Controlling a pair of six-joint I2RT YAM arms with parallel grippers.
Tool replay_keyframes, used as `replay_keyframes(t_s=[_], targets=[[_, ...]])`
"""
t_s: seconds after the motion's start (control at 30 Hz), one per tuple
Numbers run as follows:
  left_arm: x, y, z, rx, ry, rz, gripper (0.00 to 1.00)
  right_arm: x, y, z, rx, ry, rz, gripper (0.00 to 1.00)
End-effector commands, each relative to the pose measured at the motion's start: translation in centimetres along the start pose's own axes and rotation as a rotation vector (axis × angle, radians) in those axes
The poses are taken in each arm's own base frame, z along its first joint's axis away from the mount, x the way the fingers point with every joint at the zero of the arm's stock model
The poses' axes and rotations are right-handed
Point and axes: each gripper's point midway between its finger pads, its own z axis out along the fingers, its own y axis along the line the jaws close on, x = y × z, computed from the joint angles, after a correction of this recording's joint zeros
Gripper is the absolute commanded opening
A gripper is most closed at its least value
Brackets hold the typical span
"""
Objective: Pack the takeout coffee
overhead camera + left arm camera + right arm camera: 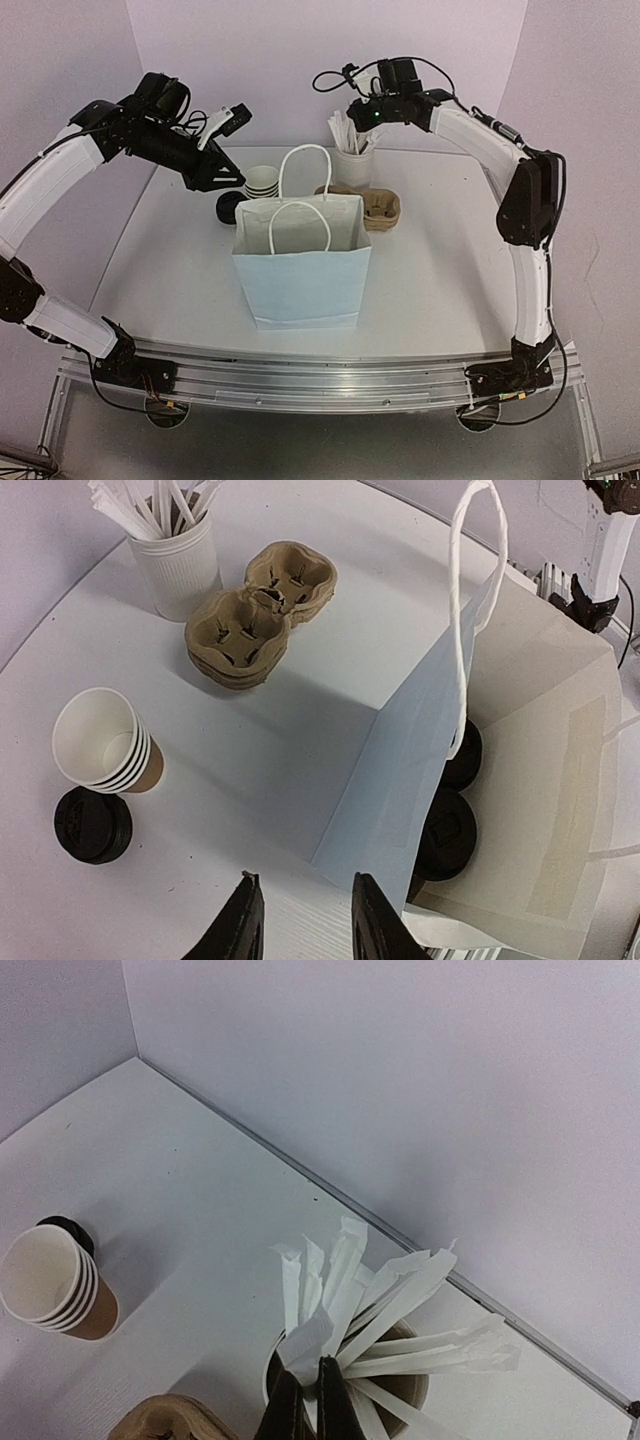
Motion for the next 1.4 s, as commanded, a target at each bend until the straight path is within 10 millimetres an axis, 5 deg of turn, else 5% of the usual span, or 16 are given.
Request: replay_keyframes(t_s=[0.0, 0.27, 0.43, 0.63, 0.83, 0.97, 1.17, 1.37], targets=[[-1.1, 0.0, -1.3, -0.023, -0.059, 0.033, 0.3, -8.3, -1.6, -7.0, 0.049, -0.198, 0.057, 0.0], [-1.2, -0.4, -2.1, -0.026, -0.073, 0.046, 0.32, -16.2, -0.5, -16.9, -0.066, -0.455, 0.194, 0.0], [-1.1, -0.6, -2.9, -0.046, -0.087, 0.05, 0.33, -17.7, 1.4, -22.6, -0.211, -0.516, 0.329, 0.0], [-1.0, -0.7, -3.8, -0.069, -0.114, 0.034, 0.33, -18.2, 6.7, -28.2, -0.572, -0.527, 0.479, 0.0], [-0.8, -0.9, -4.7, -0.088, -0.148, 0.014, 0.33, -16.3, 16.4, -28.8, -0.766, -0.456, 0.387, 0.0], [-0.4, -1.2, -5.4, -0.098, -0.168, -0.003, 0.34, -14.0, 20.9, -27.2, -0.77, -0.395, 0.319, 0.0], [1.6, -0.1, -5.7, -0.173, -0.167, -0.073, 0.37, -9.1, 23.6, -24.4, -0.728, -0.228, 0.266, 0.0], [3.4, 0.7, -5.3, -0.188, -0.163, -0.149, 0.38, -6.7, 25.9, -22.5, -0.687, -0.174, 0.19, 0.0]])
